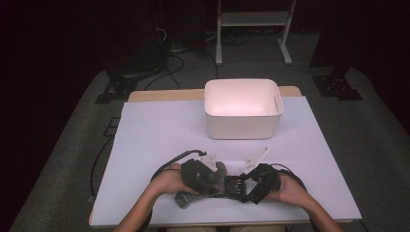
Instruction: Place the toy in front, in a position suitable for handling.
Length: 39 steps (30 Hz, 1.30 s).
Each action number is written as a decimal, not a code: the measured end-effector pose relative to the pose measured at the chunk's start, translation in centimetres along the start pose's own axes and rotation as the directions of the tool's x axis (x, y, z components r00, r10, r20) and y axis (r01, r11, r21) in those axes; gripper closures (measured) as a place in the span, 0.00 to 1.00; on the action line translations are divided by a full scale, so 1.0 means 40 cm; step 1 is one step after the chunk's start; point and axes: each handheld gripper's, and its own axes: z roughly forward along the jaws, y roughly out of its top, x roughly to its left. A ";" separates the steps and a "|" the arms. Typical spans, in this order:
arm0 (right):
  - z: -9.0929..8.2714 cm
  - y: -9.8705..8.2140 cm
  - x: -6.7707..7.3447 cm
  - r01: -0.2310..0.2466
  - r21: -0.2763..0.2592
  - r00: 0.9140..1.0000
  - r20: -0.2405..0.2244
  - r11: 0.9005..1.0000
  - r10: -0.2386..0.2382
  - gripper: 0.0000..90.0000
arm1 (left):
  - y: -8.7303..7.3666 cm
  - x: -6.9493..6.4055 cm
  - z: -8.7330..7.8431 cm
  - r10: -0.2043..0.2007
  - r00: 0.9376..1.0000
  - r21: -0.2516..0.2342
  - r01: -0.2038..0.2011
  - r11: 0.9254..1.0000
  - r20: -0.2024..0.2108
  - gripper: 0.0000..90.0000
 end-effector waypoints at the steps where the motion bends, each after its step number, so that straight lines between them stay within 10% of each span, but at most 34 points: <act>1: -0.007 0.000 0.003 0.001 -0.009 1.000 0.009 1.000 -0.001 0.20 | 0.001 -0.001 0.001 0.002 1.000 0.001 -0.002 1.000 0.000 0.80; 6: -0.045 0.004 -0.006 -0.051 -0.095 0.999 -0.015 0.994 0.050 0.21 | 0.008 -0.003 0.002 0.019 1.000 0.017 -0.019 1.000 0.013 0.80; 16: 0.006 0.033 -0.039 -0.074 -0.070 0.995 -0.073 0.995 0.069 0.24 | 0.013 -0.010 0.006 0.032 0.999 0.031 -0.032 0.999 0.012 0.80; 27: 0.030 0.015 -0.067 -0.170 -0.076 0.967 -0.207 0.983 0.151 0.31 | 0.014 0.007 -0.020 0.016 1.000 -0.004 -0.016 1.000 -0.018 0.80; 39: 0.015 0.023 -0.008 -0.033 -0.101 0.997 -0.074 0.994 0.025 0.32 | 0.042 0.078 -0.069 -0.094 0.994 -0.078 0.089 0.993 -0.063 0.77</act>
